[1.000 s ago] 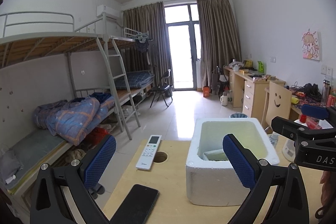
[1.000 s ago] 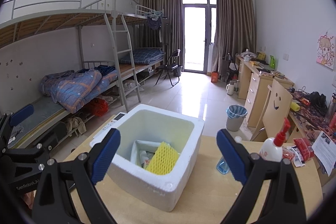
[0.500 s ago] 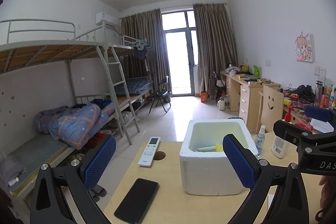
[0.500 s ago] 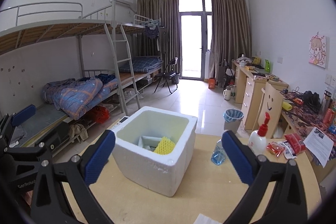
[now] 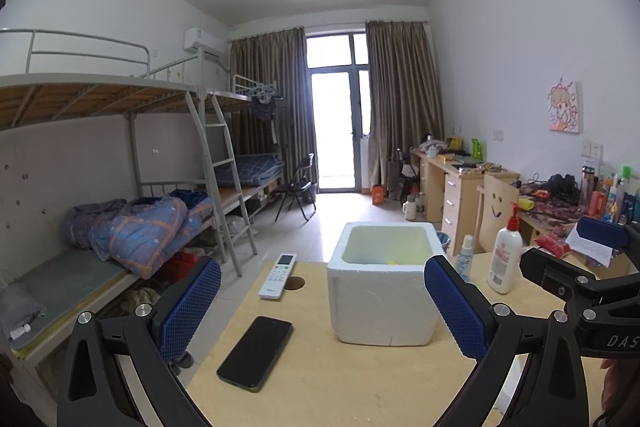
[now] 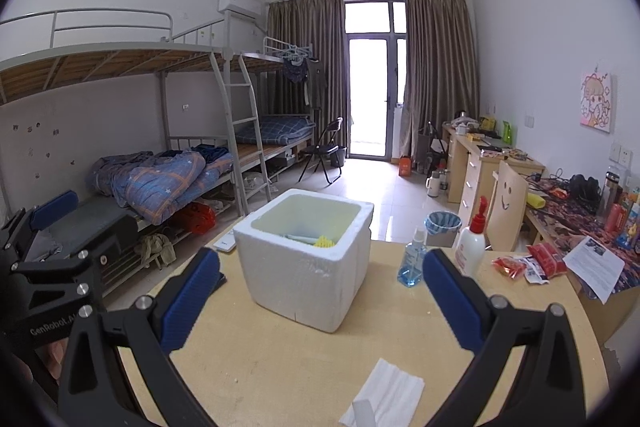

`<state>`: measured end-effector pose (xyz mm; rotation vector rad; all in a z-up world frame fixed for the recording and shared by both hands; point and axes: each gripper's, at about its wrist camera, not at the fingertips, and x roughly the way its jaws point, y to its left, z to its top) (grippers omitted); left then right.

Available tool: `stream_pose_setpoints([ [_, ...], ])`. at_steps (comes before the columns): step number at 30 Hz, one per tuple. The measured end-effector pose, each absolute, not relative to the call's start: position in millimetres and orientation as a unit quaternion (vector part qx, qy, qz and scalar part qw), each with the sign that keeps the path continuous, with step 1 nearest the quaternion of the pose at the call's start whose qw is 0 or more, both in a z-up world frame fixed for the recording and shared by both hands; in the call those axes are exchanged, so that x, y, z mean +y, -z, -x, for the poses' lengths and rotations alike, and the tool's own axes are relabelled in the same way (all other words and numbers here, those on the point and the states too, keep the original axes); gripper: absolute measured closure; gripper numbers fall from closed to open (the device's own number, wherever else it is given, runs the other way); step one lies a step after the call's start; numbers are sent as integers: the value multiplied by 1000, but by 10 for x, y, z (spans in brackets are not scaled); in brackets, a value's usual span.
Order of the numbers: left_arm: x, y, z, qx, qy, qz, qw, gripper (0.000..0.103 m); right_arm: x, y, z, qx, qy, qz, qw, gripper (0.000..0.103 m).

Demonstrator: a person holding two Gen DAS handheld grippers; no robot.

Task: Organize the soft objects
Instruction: 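Withdraw both tools from the foam box back toward the white cloth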

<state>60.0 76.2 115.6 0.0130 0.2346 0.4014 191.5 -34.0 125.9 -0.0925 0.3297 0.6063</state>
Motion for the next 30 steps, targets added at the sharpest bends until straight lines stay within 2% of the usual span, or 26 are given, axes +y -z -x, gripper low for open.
stream_pose_setpoints([
  [30, 495, -614, 134, 101, -177, -4, 979, 1, -797, -826, -1056, 140, -278, 22, 950, 0],
])
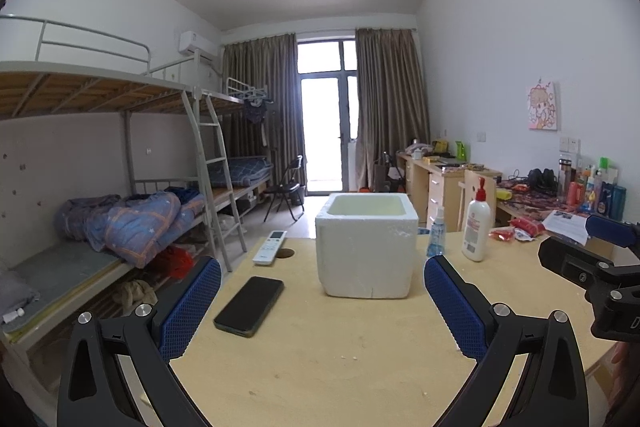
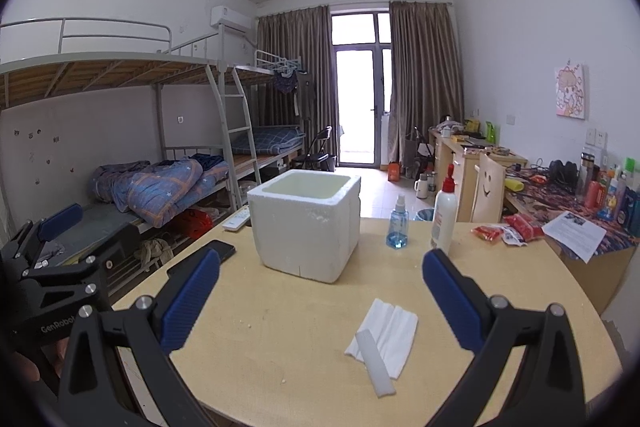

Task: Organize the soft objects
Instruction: 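Withdraw both tools from the foam box back toward the white cloth, then approach and grasp the white foam strip on the cloth with the right tool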

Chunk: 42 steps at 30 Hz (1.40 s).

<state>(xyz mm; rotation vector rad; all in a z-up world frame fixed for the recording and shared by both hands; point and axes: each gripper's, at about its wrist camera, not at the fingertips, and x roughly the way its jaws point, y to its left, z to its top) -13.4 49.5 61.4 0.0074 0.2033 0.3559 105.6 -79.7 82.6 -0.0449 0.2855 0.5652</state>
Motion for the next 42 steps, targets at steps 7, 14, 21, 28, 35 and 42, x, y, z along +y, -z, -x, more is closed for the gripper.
stream_pose_setpoints([
  [7, 454, -335, 45, 102, -151, 6, 983, 1, -922, -601, -1082, 148, -268, 10, 952, 0],
  [14, 415, -12, -131, 126, -143, 14, 982, 1, -1081, -340, -1180, 157, -243, -8, 957, 0],
  [21, 364, 138, -192, 128, -125, 18, 984, 1, -1178, -126, -1226, 165, -228, -10, 960, 0],
  [28, 302, 273, -337, 141, -107, 21, 984, 1, -1163, 87, -1349, 189, -223, 1, 956, 0],
  [35, 271, 351, -469, 152, -97, 23, 983, 1, -1245, 215, -1464, 200, -214, -3, 956, 0],
  [42, 239, 417, -610, 168, -94, 26, 981, 1, -1278, 291, -1505, 210, -231, 7, 950, 0],
])
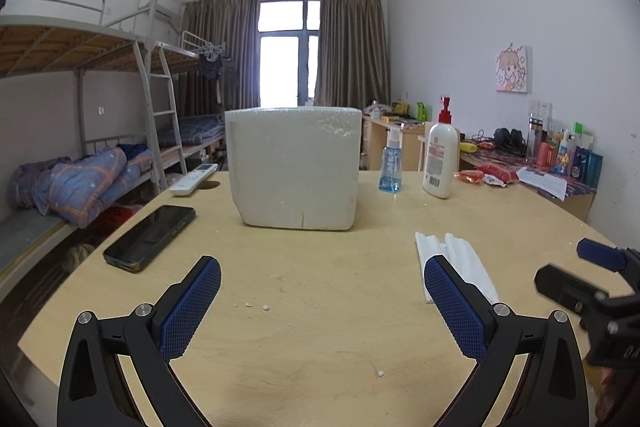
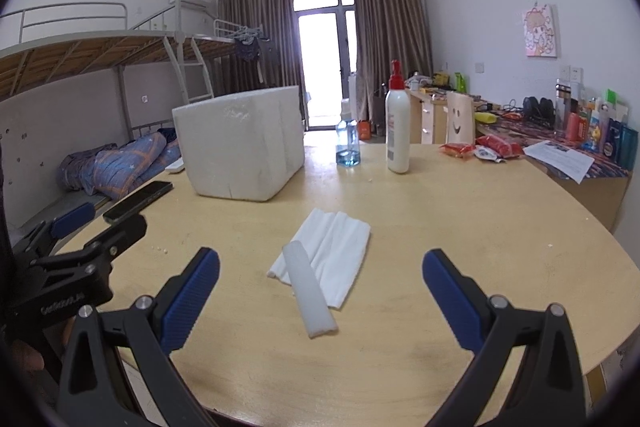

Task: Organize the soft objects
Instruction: 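Approach and grasp the white foam strip on the cloth with the right tool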

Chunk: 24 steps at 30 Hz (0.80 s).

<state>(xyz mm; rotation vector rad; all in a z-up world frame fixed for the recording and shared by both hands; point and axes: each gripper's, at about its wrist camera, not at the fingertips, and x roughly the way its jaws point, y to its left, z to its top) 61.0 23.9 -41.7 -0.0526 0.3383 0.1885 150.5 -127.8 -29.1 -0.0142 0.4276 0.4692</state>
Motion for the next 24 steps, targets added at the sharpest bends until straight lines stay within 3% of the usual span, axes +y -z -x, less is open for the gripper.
stream_pose_setpoints([
  [17, 253, 593, -801, 187, -66, 15, 980, 1, -1187, 602, -1707, 256, -265, 25, 929, 1],
  [20, 235, 612, -855, 195, -56, 16, 979, 1, -1178, 641, -1759, 272, -278, 20, 921, 17],
  [22, 213, 631, -889, 199, -49, 16, 979, 1, -1164, 667, -1789, 285, -279, 26, 917, 32],
  [24, 190, 642, -911, 201, -48, 15, 978, 1, -1144, 705, -1820, 296, -278, 33, 913, 34],
])
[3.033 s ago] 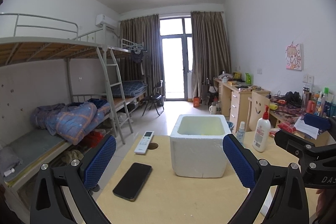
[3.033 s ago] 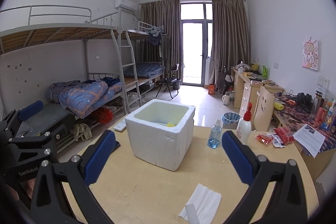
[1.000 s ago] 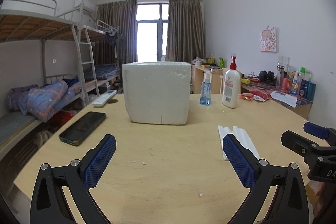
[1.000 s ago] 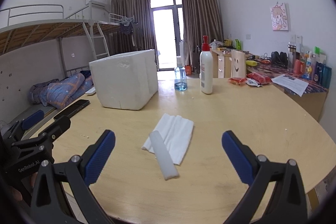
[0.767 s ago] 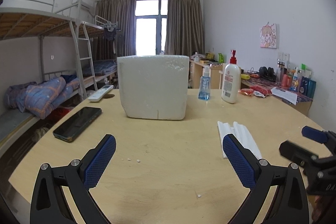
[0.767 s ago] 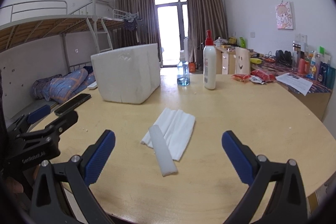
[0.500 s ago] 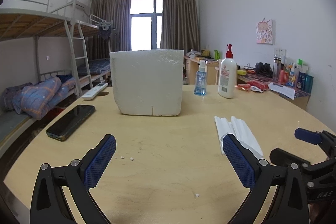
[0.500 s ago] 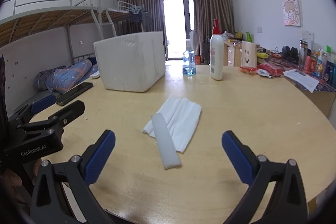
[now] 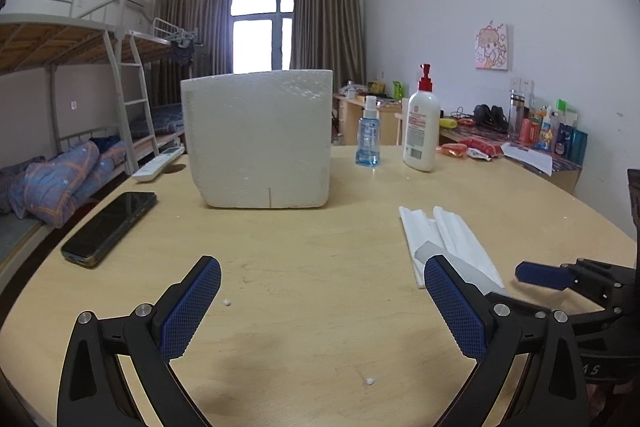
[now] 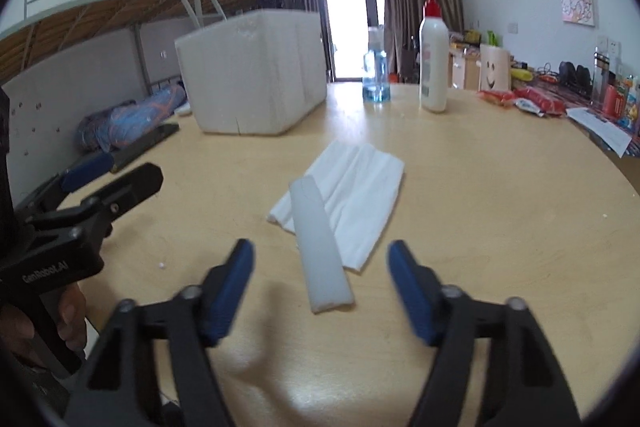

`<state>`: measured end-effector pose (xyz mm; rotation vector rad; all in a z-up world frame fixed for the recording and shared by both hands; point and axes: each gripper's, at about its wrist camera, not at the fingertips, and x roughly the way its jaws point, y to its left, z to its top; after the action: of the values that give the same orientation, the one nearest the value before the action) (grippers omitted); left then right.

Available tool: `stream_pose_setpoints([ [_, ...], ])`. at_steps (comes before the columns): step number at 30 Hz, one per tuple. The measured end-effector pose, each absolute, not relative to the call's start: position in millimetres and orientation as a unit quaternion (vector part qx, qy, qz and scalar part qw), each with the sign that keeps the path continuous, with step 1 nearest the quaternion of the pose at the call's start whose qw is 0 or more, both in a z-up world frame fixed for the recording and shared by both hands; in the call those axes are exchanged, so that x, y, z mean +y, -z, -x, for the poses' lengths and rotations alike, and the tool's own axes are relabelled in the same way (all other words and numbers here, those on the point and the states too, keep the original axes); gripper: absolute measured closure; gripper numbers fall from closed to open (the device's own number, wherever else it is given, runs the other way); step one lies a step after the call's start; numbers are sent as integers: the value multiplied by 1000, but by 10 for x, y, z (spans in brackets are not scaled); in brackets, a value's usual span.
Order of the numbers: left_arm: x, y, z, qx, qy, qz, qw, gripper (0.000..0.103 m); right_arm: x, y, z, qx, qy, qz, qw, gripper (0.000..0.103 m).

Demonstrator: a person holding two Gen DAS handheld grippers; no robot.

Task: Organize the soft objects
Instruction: 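Approach and grasp the white foam strip on the cloth with the right tool, then lift the foam strip with the right tool while the left tool approaches the white cloth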

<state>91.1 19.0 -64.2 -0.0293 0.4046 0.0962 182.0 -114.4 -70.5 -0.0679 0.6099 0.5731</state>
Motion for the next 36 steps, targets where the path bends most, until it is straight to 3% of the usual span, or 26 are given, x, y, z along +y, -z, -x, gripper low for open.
stream_pose_setpoints([
  [2, 166, 652, -939, 208, -38, 13, 977, 1, -1137, 739, -1834, 304, -280, 37, 910, 36],
  [9, 128, 659, -963, 217, -30, 1, 976, 1, -1095, 794, -1837, 314, -283, 62, 904, 67],
  [16, 142, 653, -955, 218, -30, 0, 975, 1, -1084, 784, -1838, 318, -280, 74, 903, 73],
  [19, 128, 652, -961, 218, -32, -2, 975, 1, -1093, 794, -1852, 315, -281, 74, 904, 80],
  [36, -84, 566, -952, 217, -15, -21, 976, 1, -1377, 496, -1837, 290, -304, 1, 907, 83],
])
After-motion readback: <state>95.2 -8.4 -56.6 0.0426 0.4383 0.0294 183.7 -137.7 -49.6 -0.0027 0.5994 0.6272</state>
